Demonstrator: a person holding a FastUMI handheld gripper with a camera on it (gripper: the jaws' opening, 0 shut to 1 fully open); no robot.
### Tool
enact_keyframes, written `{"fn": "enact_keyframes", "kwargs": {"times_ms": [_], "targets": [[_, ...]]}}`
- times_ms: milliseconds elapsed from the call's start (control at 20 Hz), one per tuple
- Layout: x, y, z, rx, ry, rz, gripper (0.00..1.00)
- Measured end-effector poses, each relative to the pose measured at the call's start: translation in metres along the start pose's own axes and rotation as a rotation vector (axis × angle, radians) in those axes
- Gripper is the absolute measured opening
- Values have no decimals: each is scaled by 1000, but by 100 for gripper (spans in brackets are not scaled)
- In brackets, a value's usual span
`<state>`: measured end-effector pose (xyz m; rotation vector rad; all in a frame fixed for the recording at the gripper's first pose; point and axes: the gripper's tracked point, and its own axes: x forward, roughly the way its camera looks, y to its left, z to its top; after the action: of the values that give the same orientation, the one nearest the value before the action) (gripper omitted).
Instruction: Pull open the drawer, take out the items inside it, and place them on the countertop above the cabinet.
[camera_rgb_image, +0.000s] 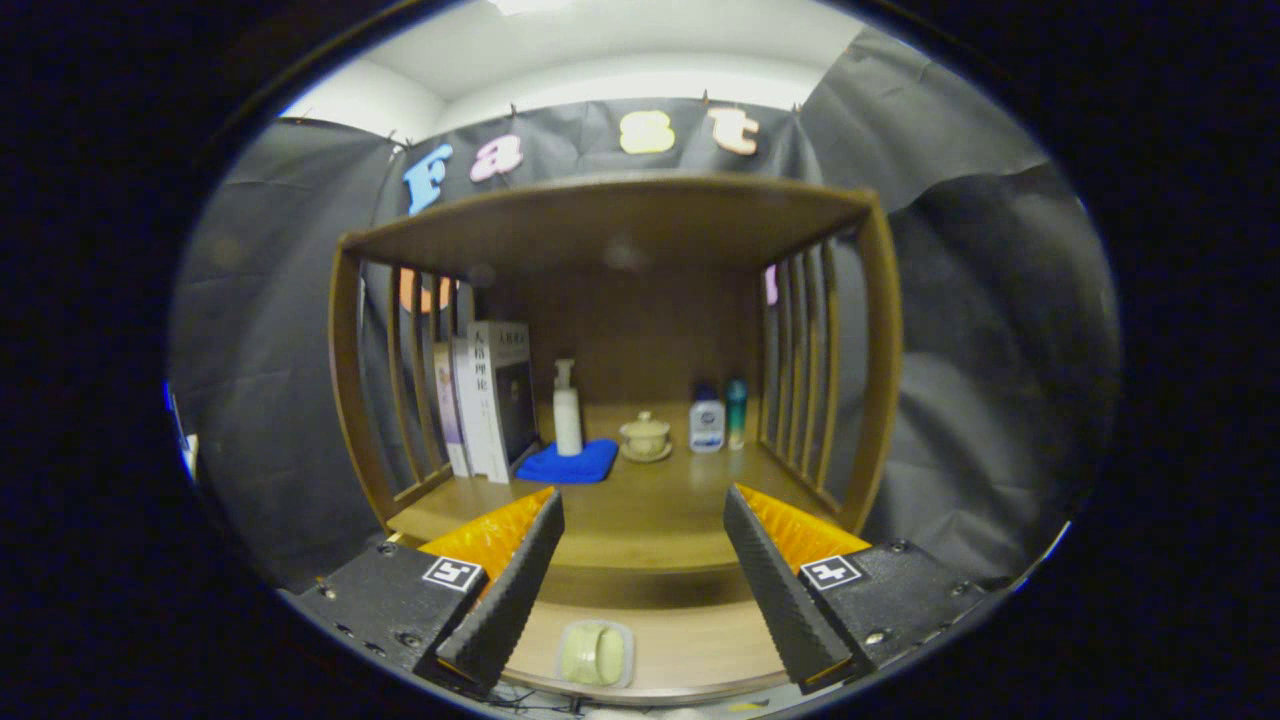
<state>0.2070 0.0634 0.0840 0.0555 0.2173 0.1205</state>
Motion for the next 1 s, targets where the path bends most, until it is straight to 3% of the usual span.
{"fn": "enact_keyframes", "kwargs": {"times_ms": [150, 250, 500, 550, 700, 800, 900, 1000], "targets": [[41, 16, -38, 25, 253, 22, 100], [63, 23, -67, 3, 410, 15, 95], [61, 26, -147, -18, 772, 19, 84], [59, 29, -157, -16, 820, 11, 83], [57, 22, -178, -77, 913, -18, 59], [53, 20, -190, -82, 977, -37, 49], [43, 23, -200, -40, 1051, -39, 46], [48, 19, -198, -79, 1046, -45, 41]]}}
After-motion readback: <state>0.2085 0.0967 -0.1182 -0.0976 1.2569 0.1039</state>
